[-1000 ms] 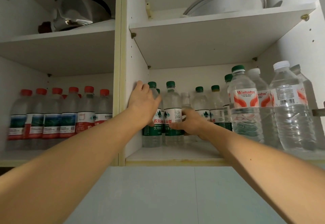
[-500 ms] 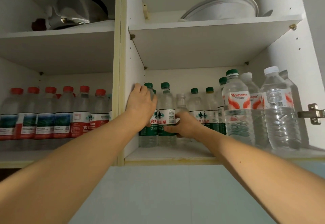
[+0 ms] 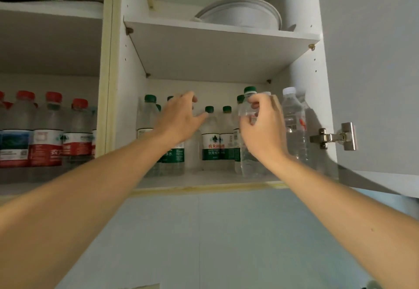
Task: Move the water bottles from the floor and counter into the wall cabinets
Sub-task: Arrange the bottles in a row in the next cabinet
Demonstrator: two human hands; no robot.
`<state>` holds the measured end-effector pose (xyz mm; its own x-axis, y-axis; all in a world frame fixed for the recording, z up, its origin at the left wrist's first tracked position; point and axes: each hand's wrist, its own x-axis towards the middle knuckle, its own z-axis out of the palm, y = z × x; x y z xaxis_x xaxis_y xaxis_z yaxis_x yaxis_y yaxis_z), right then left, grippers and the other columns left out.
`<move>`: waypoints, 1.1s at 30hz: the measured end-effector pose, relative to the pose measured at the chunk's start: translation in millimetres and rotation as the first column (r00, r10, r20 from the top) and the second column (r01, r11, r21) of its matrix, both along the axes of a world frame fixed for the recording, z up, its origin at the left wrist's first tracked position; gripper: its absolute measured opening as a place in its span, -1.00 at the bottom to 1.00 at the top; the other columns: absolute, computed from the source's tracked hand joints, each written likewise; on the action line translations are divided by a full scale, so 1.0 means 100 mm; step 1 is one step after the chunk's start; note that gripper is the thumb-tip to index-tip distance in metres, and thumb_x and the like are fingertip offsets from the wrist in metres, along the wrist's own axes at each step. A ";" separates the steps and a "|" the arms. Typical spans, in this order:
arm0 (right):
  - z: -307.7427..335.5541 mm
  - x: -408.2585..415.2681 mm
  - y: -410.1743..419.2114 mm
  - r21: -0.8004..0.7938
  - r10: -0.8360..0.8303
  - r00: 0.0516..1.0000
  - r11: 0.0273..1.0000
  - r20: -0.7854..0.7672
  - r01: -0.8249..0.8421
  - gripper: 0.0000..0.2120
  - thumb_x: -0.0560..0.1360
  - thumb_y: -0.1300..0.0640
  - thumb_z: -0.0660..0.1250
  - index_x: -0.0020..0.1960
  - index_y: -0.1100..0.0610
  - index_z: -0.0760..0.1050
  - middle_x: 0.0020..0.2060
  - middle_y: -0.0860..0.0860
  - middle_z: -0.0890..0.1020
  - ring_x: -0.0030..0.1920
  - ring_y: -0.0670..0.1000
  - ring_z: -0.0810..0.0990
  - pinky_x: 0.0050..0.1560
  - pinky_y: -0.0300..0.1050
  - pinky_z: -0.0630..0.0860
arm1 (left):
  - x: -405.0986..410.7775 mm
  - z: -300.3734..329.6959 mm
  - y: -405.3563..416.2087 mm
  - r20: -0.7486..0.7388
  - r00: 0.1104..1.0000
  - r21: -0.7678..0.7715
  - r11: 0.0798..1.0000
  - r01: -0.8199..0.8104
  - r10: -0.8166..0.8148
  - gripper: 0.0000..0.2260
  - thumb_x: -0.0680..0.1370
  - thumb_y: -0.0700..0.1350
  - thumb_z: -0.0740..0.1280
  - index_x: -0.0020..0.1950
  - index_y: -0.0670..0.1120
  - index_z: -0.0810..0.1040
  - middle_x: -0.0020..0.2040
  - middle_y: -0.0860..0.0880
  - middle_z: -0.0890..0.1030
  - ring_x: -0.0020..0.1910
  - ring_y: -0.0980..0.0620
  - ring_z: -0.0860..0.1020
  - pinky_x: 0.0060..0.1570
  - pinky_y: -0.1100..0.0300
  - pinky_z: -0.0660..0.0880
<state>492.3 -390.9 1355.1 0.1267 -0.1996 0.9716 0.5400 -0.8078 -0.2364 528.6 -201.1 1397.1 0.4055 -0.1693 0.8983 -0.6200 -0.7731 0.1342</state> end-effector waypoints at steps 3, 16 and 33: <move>-0.07 -0.02 -0.23 0.194 0.060 0.958 0.981 -0.279 -0.005 -0.60 0.57 0.11 0.37 0.35 0.08 0.35 0.26 0.03 0.46 0.15 0.02 0.51 0.06 -0.07 0.54 | 0.04 -0.07 -0.36 -0.090 0.986 -0.045 0.990 0.135 -0.139 -0.54 0.57 0.12 0.39 0.35 -0.09 0.44 0.15 -0.03 0.55 0.08 0.01 0.54 0.13 0.02 0.55; -0.31 0.05 -0.46 0.344 0.460 0.752 0.882 -0.472 -0.323 -0.64 0.65 0.20 0.20 0.41 -0.01 0.47 0.17 -0.13 0.60 0.17 -0.07 0.55 0.17 -0.12 0.49 | 0.17 -0.29 -0.92 -0.387 0.783 -0.332 0.866 0.374 -0.487 -0.42 0.51 0.12 0.46 0.43 -0.05 0.35 0.20 0.04 0.56 0.03 0.11 0.52 -0.12 0.25 0.49; -0.36 0.13 -0.39 0.183 0.247 0.771 0.968 -0.587 -0.170 -0.68 0.58 0.27 0.26 0.31 0.10 0.48 0.11 0.01 0.63 0.07 0.05 0.62 -0.06 -0.16 0.52 | 0.12 -0.30 -0.27 -0.439 0.821 -0.205 0.930 0.305 -0.366 -0.47 0.54 0.06 0.42 0.46 0.00 0.35 0.23 0.08 0.49 0.19 0.04 0.49 0.21 -0.11 0.56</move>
<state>505.0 -429.9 1319.3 0.7280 -0.2022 0.6550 0.4088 -0.6390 -0.6516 540.8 -228.6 1366.7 0.7150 -0.2751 0.6428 -0.6800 -0.4871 0.5480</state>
